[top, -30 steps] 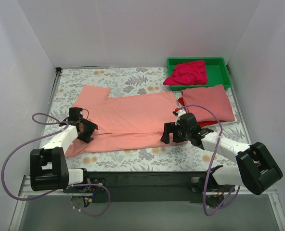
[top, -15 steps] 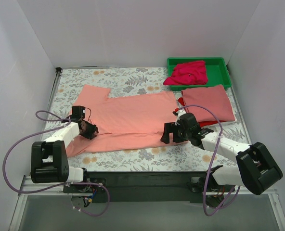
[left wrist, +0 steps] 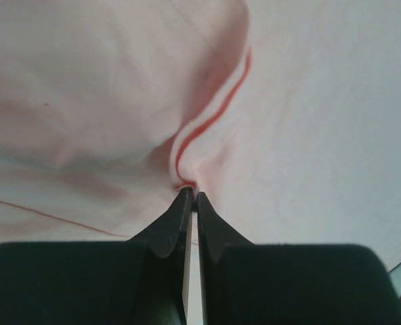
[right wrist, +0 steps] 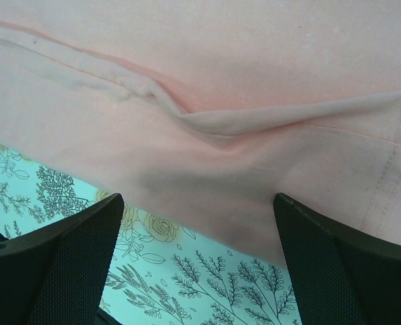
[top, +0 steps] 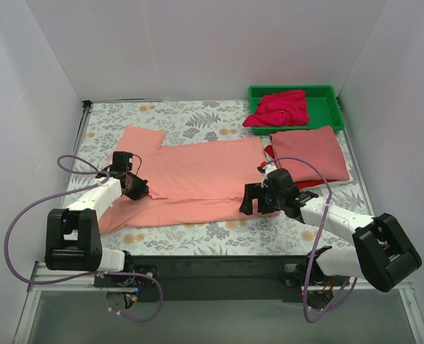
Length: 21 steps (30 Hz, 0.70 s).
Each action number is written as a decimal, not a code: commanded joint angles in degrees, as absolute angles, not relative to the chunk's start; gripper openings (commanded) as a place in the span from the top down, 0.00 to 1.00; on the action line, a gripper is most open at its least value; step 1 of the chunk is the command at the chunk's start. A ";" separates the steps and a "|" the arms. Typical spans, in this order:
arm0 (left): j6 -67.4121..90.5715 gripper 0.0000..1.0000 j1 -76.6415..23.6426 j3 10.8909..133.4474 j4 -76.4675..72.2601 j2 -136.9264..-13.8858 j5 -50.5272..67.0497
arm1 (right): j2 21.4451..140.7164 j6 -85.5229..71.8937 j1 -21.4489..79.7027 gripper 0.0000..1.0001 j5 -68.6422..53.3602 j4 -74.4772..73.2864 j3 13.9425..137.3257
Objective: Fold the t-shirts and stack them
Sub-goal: Fold the tshirt
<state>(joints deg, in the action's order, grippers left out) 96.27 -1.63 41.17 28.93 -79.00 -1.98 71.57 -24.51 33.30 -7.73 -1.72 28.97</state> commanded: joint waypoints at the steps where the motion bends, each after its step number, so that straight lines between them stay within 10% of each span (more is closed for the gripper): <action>1: 95.36 1.00 -3.16 44.73 28.57 -79.27 -4.30 | 71.98 -25.49 33.58 0.02 -7.29 -10.46 26.81; 21: 86.48 1.00 -12.57 58.27 29.27 -95.88 -9.40 | 69.08 -24.96 33.57 0.02 -6.94 -11.69 26.19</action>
<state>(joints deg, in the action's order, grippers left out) 88.27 -11.81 55.99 28.71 -95.57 -6.50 68.99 -24.51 33.41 -7.68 -4.93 28.23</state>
